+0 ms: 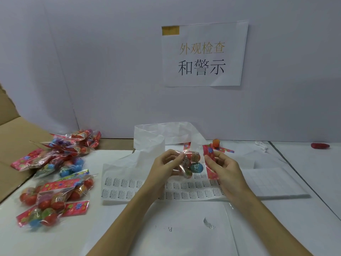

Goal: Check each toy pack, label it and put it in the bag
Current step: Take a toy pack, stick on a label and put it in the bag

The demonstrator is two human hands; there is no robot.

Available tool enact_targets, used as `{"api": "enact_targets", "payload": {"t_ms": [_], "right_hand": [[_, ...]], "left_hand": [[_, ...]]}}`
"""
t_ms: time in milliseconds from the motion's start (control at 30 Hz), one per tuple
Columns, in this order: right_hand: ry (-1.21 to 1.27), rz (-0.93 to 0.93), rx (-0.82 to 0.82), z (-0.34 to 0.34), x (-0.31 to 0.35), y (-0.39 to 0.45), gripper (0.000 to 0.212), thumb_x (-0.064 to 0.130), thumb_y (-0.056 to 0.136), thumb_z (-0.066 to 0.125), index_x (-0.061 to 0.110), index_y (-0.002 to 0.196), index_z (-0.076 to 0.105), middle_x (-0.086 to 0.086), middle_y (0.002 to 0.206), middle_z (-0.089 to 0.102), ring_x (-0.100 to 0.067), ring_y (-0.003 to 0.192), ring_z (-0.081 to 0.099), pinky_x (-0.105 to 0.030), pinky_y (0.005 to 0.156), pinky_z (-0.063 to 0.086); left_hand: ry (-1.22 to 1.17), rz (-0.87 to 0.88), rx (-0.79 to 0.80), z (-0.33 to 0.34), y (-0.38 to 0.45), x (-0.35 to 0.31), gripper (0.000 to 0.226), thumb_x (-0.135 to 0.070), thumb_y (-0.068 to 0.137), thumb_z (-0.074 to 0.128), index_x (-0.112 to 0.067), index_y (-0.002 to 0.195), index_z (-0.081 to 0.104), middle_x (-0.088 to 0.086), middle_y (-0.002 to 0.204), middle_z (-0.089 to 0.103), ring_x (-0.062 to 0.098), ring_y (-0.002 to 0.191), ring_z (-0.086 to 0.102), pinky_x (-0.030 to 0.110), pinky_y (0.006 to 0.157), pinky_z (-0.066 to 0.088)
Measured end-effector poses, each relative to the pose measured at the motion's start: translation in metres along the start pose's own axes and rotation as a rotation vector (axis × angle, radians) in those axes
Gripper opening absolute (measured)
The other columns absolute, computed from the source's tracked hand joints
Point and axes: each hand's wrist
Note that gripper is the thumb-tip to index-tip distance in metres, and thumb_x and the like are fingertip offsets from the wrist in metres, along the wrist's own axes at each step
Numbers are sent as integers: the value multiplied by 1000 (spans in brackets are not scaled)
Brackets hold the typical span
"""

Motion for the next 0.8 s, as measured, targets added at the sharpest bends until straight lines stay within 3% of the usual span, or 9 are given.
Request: {"api": "enact_targets", "payload": {"t_ms": [67, 167, 300, 433, 633, 800], "right_hand": [[-2, 9, 49, -3, 0, 0, 34, 37, 79, 79, 27, 111, 74, -2, 99, 80, -21, 95, 75, -33, 80, 59], [-14, 40, 112, -6, -3, 2, 26, 22, 92, 75, 12, 116, 71, -9, 106, 80, -23, 101, 77, -23, 78, 60], [49, 44, 106, 0, -2, 0, 38, 29, 85, 77, 6, 114, 69, -13, 104, 80, -25, 99, 78, -27, 77, 62], [20, 27, 56, 1, -6, 1, 20, 16, 93, 76, 7, 110, 71, -15, 100, 79, -26, 96, 78, -31, 75, 61], [-41, 0, 46, 1, -8, 1, 11, 17, 94, 74, 12, 103, 76, -10, 96, 79, -22, 90, 77, -24, 72, 60], [-64, -20, 56, 2, -8, -1, 8, 16, 94, 74, 13, 100, 78, -6, 94, 79, -20, 90, 77, -24, 72, 60]], "left_hand": [[-94, -19, -49, 1, 1, 1, 33, -27, 95, 72, 3, 105, 63, 22, 102, 75, 37, 89, 75, 35, 73, 62], [-265, -76, -70, -2, 3, -1, 23, -16, 96, 73, -4, 103, 55, 30, 104, 73, 46, 94, 75, 45, 76, 64], [-263, -119, -30, 0, 2, -1, 20, -10, 95, 72, -8, 102, 54, 30, 106, 69, 44, 89, 74, 44, 72, 63], [-219, -81, 20, 5, -1, 1, 27, -21, 93, 76, -8, 103, 54, 31, 117, 69, 46, 104, 72, 46, 82, 63], [-204, -117, 29, 4, 1, 3, 18, -2, 96, 68, -6, 109, 55, 37, 126, 61, 46, 109, 70, 46, 82, 63], [-160, -128, 37, 6, 0, 3, 26, 6, 96, 60, -2, 119, 52, 37, 131, 56, 44, 111, 68, 43, 85, 62]]}}
Point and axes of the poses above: each hand's wrist, its own y-axis towards the middle knuckle, its own z-axis out of the palm, x = y × z
